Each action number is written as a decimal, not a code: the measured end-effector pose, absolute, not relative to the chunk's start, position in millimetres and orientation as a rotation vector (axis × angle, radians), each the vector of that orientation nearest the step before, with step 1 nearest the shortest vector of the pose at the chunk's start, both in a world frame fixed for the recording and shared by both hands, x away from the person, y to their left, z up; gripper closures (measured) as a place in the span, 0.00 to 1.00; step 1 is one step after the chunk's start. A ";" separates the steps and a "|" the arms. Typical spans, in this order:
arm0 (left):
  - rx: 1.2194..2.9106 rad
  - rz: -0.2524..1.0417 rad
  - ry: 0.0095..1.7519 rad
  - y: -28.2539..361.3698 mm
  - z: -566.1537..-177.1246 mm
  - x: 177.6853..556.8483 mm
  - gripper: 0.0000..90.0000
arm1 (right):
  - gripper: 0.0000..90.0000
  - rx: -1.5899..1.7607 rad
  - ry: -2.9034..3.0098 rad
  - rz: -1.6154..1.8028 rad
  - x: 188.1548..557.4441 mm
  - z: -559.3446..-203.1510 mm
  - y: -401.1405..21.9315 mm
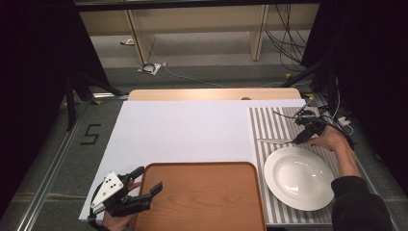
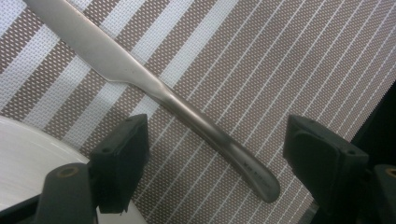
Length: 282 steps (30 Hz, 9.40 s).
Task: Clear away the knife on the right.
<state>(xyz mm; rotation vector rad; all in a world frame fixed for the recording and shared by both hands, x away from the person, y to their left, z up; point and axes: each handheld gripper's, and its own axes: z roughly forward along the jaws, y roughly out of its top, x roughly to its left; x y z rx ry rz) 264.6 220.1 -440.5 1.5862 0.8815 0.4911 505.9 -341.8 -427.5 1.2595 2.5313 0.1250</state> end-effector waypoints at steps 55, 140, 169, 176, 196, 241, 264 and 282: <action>1.583 0.476 0.881 219.3 -441.3 264.4 0.18 | 0.60 1.157 2.696 -0.147 527.2 -449.3 -329.1; 1.574 0.499 0.888 221.5 -440.0 264.1 0.18 | 0.89 0.876 2.460 1.023 388.9 -354.9 -263.0; 1.557 0.518 0.876 223.8 -437.6 261.5 0.18 | 0.89 0.680 2.780 1.096 320.6 -386.9 -181.3; 1.561 0.519 0.876 222.8 -437.9 261.5 0.18 | 0.89 0.730 2.815 1.102 306.8 -399.1 -183.7; 1.556 0.521 0.876 223.6 -437.6 261.3 0.18 | 0.89 0.737 2.936 0.936 281.1 -420.8 -167.5; 1.554 0.521 0.870 223.6 -437.2 260.8 0.18 | 0.89 0.617 3.131 0.417 263.7 -451.7 -134.2; 1.557 0.521 0.870 223.0 -437.4 260.7 0.18 | 1.00 0.421 2.970 0.661 245.1 -453.5 -116.1; 1.558 0.522 0.877 223.6 -437.7 261.0 0.18 | 1.00 0.385 2.916 0.548 249.1 -462.0 -120.6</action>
